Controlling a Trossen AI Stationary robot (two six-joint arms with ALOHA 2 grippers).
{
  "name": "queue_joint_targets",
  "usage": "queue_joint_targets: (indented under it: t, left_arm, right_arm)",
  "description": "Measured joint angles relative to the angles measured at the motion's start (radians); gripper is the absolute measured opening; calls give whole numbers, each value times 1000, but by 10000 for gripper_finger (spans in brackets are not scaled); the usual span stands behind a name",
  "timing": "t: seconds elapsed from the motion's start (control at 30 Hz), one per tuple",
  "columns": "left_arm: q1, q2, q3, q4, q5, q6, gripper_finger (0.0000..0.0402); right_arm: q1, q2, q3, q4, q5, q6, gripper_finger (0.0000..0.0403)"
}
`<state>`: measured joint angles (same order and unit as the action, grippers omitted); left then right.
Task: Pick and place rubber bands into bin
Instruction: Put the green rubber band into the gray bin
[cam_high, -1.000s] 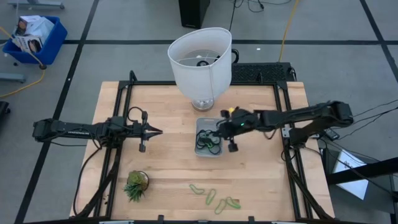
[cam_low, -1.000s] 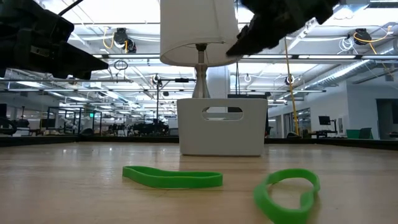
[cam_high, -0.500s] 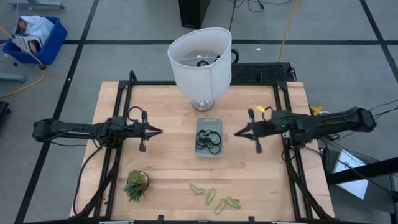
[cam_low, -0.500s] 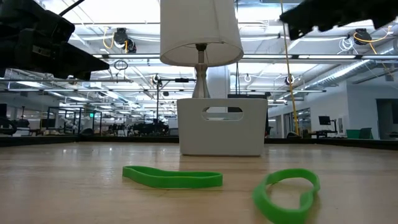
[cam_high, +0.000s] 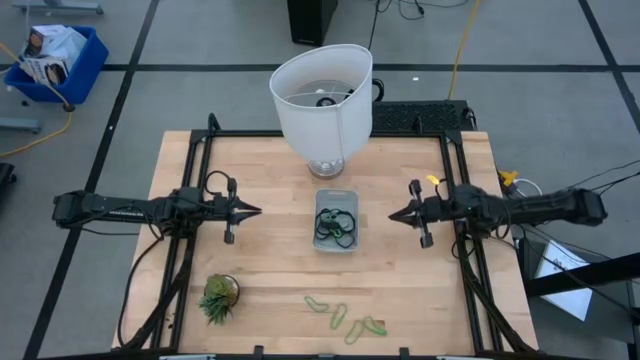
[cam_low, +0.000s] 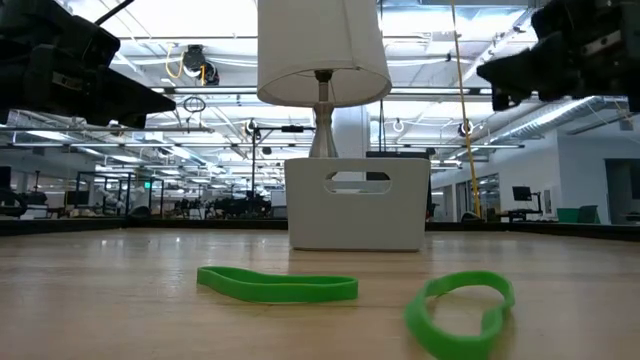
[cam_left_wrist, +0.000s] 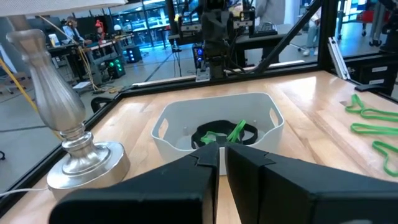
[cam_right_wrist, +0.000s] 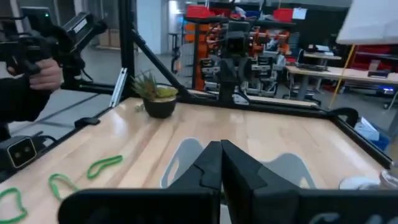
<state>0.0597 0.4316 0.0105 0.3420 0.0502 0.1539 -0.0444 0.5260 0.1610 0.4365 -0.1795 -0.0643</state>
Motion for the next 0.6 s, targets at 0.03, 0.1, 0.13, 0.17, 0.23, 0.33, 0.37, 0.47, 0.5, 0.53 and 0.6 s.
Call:
queue_joint_targets:
  t: [0.03,0.1,0.13,0.17,0.23,0.33,0.37,0.47,0.5,0.53,0.6]
  left_arm:
    - [0,0,0,-1,0,0,35]
    - [0,0,0,-6,0,0,35]
    - [0,0,0,-9,0,0,35]
    - [0,0,0,-12,0,0,35]
    - [0,0,0,-21,0,0,35]
    - [0,0,0,-32,0,12,35]
    - [0,0,0,-34,0,12,35]
    - [0,0,0,-34,0,8,35]
    - [0,0,0,-34,0,4,35]
    - [0,0,0,-34,0,3,35]
    - [0,0,0,-34,0,1,35]
  right_arm:
    - [0,-13,-17,9,3,5,0]
    - [0,-33,-36,13,30,32,0]
    - [0,-40,-39,7,48,46,0]
    - [0,-45,-39,-3,64,50,0]
    - [0,-48,-39,-15,73,40,0]
    - [2,-47,-39,-17,70,21,0]
    - [5,-47,-39,-14,64,13,0]
    - [26,-53,-39,-5,43,-20,0]
    - [36,-58,-39,-2,45,-30,0]
    - [45,-64,-39,0,45,-43,0]
    - [59,-83,-39,0,49,-62,0]
